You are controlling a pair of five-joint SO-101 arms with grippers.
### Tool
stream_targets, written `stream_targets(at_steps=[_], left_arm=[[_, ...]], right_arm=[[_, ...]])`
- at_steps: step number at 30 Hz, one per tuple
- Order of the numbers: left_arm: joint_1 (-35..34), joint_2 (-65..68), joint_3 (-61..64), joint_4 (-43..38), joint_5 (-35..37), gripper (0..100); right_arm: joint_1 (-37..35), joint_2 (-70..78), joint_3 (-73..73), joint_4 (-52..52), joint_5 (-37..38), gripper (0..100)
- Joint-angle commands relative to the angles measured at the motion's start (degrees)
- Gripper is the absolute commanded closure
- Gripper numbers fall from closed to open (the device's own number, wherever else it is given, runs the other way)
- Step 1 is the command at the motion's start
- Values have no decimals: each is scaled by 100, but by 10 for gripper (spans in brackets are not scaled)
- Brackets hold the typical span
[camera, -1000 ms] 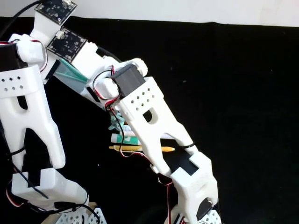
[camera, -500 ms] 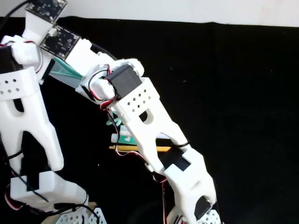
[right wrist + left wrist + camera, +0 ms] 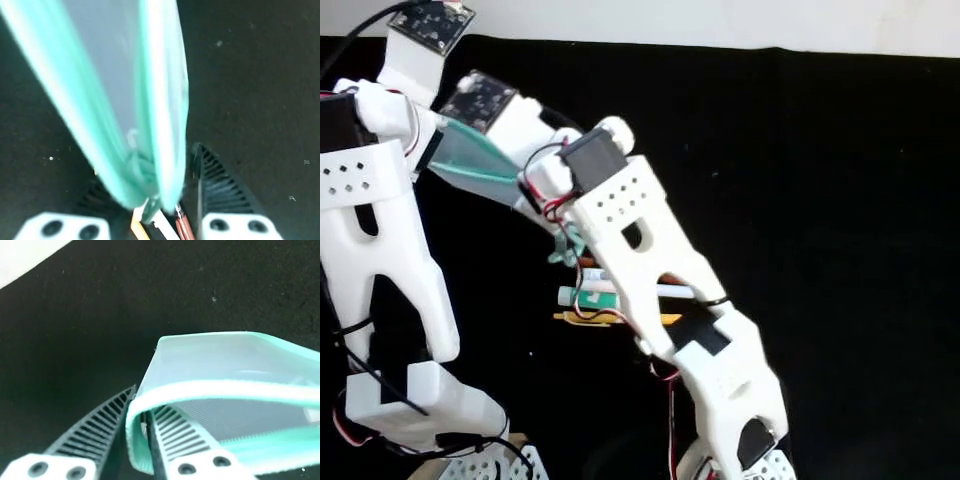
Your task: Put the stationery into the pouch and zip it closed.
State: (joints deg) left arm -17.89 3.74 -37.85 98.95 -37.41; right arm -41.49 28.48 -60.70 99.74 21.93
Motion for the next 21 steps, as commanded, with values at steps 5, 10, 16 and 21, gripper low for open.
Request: stream_targets(at_steps=[5, 10, 16, 21], left_arm=[[-48, -22, -13, -18, 44, 993], [-48, -22, -4, -9, 202, 993], [-22, -22, -13, -9, 633, 993], [-13, -57, -31, -44, 1090, 993]], right_arm=[[321, -453, -22, 75, -44, 859], [321, -831, -4, 101, -18, 857], [321, -1253, -13, 110, -44, 857], [303, -1727, -13, 110, -44, 857]])
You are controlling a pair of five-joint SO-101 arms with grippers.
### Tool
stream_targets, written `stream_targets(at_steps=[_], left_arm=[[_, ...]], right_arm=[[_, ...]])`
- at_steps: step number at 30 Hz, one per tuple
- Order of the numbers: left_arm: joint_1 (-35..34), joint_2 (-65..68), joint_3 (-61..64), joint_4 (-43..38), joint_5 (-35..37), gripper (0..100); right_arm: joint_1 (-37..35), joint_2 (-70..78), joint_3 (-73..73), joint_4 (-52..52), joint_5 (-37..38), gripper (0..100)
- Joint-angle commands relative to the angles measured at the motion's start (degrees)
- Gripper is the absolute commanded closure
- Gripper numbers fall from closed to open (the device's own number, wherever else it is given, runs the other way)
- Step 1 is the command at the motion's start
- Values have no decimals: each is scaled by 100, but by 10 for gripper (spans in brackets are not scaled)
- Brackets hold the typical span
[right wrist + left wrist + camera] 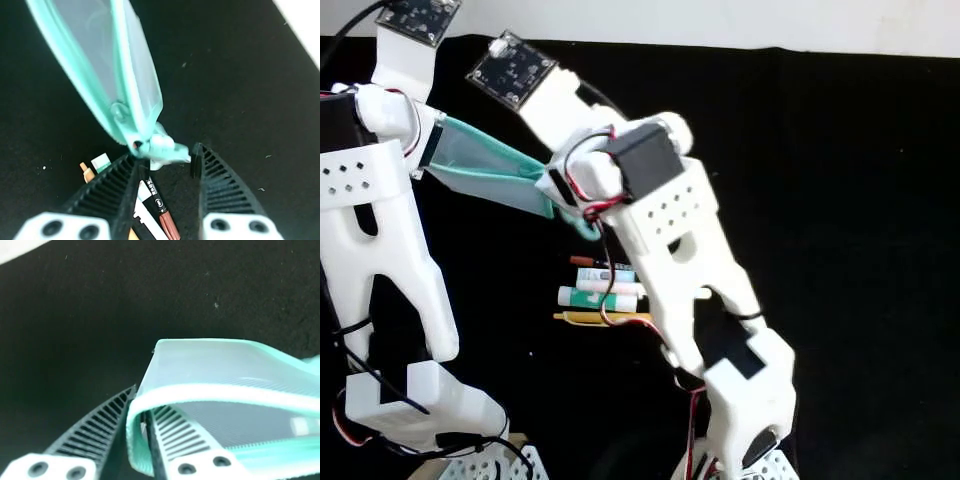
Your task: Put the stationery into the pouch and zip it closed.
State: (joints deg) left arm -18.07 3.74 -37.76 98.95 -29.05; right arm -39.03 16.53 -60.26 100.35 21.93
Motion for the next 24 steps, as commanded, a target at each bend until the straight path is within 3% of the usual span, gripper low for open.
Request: stream_targets(at_steps=[1, 13, 24], left_arm=[[13, -66, -48, -44, 308, 993], [382, -66, -927, 0, 1266, 993], [409, -31, -1385, -9, 2673, 993]], right_arm=[[75, -629, -57, 48, -44, 857], [92, -1059, 4, 57, -44, 857], [1103, -1068, 4, 57, -44, 857]])
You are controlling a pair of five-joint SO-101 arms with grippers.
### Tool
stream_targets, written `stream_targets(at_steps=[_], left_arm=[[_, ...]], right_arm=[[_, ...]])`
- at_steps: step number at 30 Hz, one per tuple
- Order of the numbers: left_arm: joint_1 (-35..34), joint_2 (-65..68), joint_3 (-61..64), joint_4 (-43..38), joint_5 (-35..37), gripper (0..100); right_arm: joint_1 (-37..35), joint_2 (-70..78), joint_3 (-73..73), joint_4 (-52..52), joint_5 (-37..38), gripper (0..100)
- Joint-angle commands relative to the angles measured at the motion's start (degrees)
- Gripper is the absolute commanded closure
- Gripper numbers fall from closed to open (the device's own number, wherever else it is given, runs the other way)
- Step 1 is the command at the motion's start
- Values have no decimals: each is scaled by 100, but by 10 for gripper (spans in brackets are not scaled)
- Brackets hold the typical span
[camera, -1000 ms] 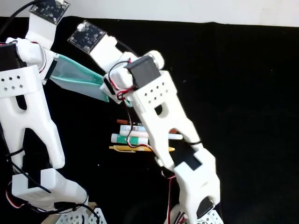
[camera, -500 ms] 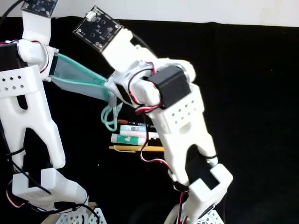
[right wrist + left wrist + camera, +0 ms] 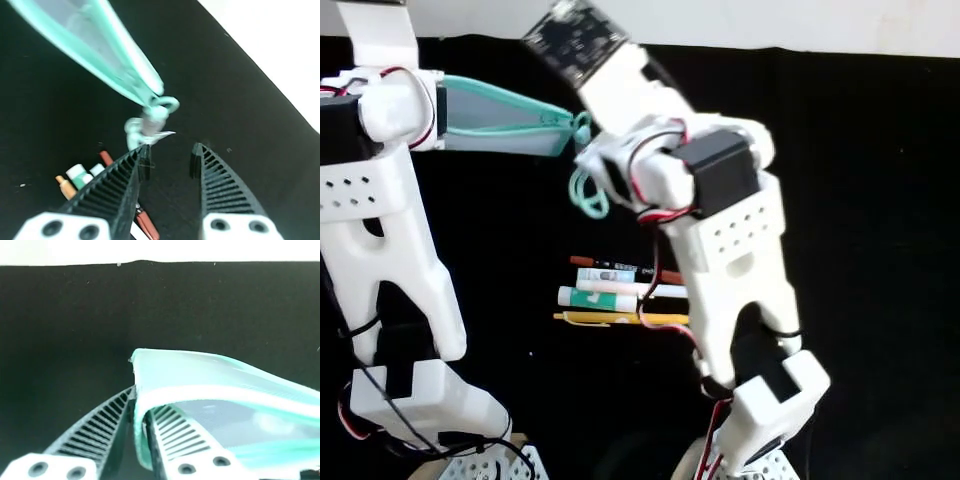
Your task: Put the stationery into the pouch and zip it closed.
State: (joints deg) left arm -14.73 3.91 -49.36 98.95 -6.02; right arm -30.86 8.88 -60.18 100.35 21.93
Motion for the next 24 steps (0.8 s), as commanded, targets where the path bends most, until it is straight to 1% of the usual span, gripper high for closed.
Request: stream_targets(at_steps=[1, 4, 10, 13, 16, 19, 24], left_arm=[[75, -40, -215, -18, 510, 993], [75, -22, -198, -26, 897, 993], [84, -22, -198, -35, 2127, 993], [233, -22, -189, -35, 2646, 993], [541, -13, 110, -141, 2919, 993], [778, -13, 769, -475, 3042, 993], [796, -31, 1974, -1125, 3051, 993]], right_arm=[[356, -295, -4, 57, -44, 857], [462, -277, -4, 57, -44, 857], [462, -277, -4, 57, -44, 857], [462, -268, 4, 57, -44, 858], [462, -277, 136, 57, -44, 860], [462, -303, 699, 57, -44, 860], [462, -312, 1763, 57, -26, 860]])
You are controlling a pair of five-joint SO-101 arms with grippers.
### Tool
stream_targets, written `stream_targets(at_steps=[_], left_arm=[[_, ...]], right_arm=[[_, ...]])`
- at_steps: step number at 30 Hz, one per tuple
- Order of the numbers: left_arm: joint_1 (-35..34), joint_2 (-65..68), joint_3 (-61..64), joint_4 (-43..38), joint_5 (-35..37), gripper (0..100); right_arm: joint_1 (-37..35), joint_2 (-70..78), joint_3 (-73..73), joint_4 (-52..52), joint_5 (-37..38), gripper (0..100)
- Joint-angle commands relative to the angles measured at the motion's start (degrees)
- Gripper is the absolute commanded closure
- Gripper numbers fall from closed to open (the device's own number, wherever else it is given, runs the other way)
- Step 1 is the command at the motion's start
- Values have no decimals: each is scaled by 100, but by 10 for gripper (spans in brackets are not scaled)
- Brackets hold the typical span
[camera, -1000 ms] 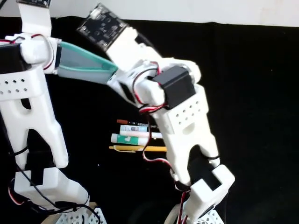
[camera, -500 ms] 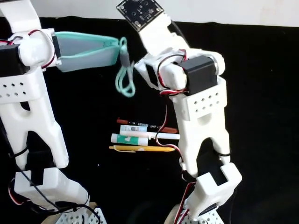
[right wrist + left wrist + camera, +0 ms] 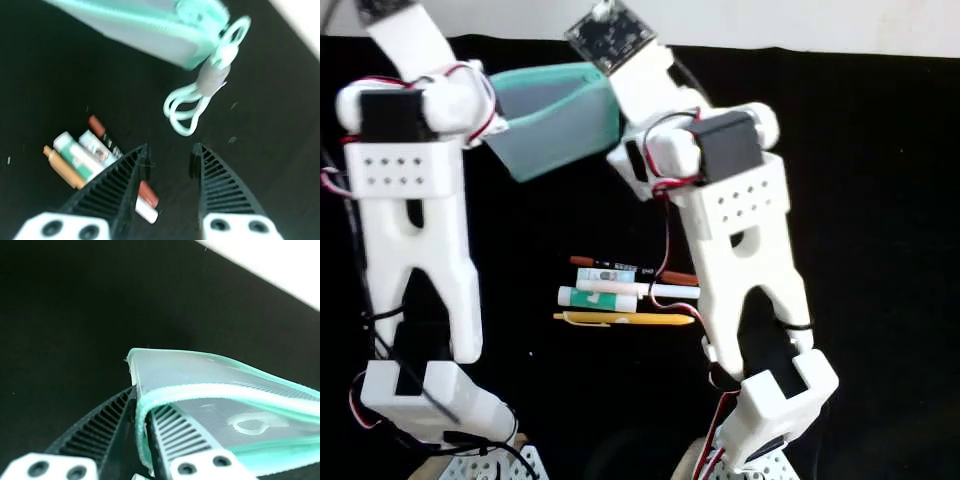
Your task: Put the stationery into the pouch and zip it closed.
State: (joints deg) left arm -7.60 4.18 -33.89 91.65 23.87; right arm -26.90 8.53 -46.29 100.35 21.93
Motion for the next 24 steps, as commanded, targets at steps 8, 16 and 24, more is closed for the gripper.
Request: stream_targets(at_steps=[8, 16, 24], left_arm=[[101, -57, 1393, -844, -264, 993], [110, -101, 1437, -870, -1108, 993], [110, -110, 1446, -826, -1574, 993]], right_arm=[[66, -277, 787, 57, -18, 860], [66, -277, 787, 57, -18, 860], [75, -277, 796, 57, -18, 860]])
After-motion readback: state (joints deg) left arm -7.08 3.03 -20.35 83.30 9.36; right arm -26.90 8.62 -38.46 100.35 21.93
